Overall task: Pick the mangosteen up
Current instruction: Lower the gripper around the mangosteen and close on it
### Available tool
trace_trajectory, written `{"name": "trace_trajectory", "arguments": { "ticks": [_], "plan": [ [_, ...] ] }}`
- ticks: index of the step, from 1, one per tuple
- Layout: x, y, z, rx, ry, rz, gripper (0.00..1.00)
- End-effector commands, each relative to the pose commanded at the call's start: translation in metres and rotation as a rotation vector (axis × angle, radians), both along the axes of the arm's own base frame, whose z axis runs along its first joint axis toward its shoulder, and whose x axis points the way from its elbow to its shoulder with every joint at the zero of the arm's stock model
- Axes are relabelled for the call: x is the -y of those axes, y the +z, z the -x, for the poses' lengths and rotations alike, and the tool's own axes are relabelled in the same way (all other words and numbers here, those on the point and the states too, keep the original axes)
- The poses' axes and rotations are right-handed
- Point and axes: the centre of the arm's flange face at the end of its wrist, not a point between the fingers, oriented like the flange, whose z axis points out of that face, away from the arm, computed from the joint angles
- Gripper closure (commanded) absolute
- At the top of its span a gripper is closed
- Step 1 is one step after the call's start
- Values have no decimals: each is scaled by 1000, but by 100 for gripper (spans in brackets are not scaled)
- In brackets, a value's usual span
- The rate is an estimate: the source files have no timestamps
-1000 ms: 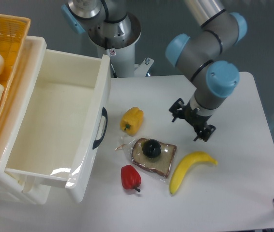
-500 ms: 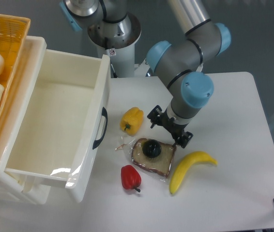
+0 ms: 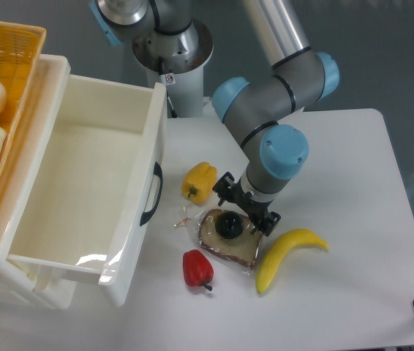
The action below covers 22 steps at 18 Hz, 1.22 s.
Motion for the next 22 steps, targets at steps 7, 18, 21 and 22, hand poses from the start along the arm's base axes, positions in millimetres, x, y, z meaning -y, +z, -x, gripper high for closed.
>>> {"name": "trace_trajectory", "arguments": {
  "ticks": [7,18,21,22],
  "plan": [
    [-12,-15,0,2,11,17,0],
    [-11,-16,-3,3,13,28,82],
    [-10,-9,0,-6,15,19,87],
    [-10,-4,3,-14,21,13,87]
  ]
}}
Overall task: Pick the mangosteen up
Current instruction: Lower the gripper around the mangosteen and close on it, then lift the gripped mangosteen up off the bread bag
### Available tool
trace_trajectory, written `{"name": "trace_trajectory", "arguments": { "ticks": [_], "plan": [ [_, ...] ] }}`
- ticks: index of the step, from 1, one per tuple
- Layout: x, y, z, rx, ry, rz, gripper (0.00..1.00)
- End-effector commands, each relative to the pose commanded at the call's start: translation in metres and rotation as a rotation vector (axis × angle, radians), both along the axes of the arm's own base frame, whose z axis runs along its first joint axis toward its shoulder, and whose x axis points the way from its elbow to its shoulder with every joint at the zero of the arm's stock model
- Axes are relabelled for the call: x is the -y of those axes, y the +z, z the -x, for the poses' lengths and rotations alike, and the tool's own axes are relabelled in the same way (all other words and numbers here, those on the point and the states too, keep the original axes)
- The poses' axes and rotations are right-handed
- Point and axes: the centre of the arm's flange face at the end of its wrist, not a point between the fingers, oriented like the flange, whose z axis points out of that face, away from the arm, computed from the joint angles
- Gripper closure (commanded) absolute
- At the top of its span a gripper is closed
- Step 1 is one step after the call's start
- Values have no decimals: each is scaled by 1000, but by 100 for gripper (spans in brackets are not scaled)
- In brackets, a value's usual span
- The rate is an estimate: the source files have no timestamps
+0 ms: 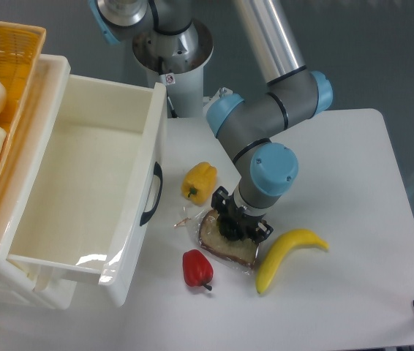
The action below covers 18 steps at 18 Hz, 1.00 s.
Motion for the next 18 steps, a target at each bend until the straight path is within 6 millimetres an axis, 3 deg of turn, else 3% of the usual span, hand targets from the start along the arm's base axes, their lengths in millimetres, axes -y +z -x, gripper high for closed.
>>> {"name": "trace_trajectory", "arguments": {
  "ticks": [5,7,10,12,18],
  "plan": [
    [9,42,34,-69,29,-45,88],
    [26,60,57,-100,31,-66,89],
    [49,83,71,-122,32,-74,94],
    [57,88,77,-129,33,-78,99],
    [75,107,91,-157,50,-21,99]
  ]
}}
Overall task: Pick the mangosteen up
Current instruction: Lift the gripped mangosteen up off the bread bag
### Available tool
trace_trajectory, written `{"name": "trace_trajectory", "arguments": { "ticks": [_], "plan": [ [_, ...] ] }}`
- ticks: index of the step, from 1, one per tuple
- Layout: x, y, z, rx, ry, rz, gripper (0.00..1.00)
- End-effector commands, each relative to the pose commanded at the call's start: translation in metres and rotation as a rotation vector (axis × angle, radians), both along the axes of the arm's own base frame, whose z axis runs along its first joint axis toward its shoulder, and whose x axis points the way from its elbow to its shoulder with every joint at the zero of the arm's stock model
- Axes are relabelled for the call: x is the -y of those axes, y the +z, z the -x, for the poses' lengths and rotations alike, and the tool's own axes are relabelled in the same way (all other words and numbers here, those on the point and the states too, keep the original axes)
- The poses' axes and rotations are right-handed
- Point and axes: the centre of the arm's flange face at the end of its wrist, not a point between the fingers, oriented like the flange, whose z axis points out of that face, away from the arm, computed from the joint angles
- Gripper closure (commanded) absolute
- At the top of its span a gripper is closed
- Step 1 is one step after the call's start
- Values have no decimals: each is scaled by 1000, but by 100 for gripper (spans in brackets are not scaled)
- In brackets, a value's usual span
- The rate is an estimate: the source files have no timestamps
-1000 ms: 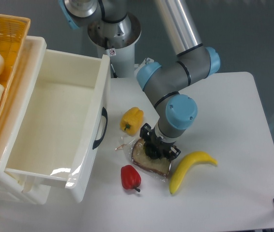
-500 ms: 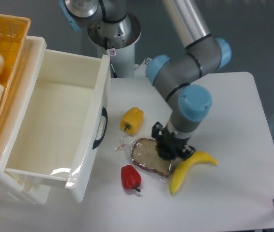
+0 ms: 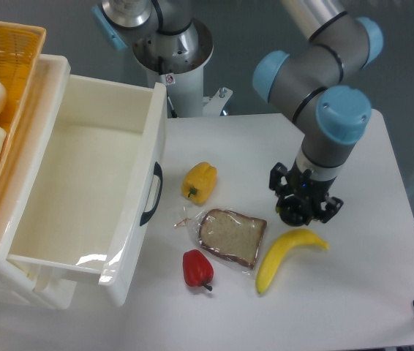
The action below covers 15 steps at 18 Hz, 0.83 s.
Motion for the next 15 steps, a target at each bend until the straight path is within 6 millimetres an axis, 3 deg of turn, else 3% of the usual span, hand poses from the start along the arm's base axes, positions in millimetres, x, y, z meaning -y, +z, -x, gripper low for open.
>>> {"name": "trace_trajectory", "arguments": {
  "ticks": [6,15],
  "plan": [
    [10,24,20,-36,-148,-4,96],
    [8,38,19,-48,-158,25,94]
  ]
}}
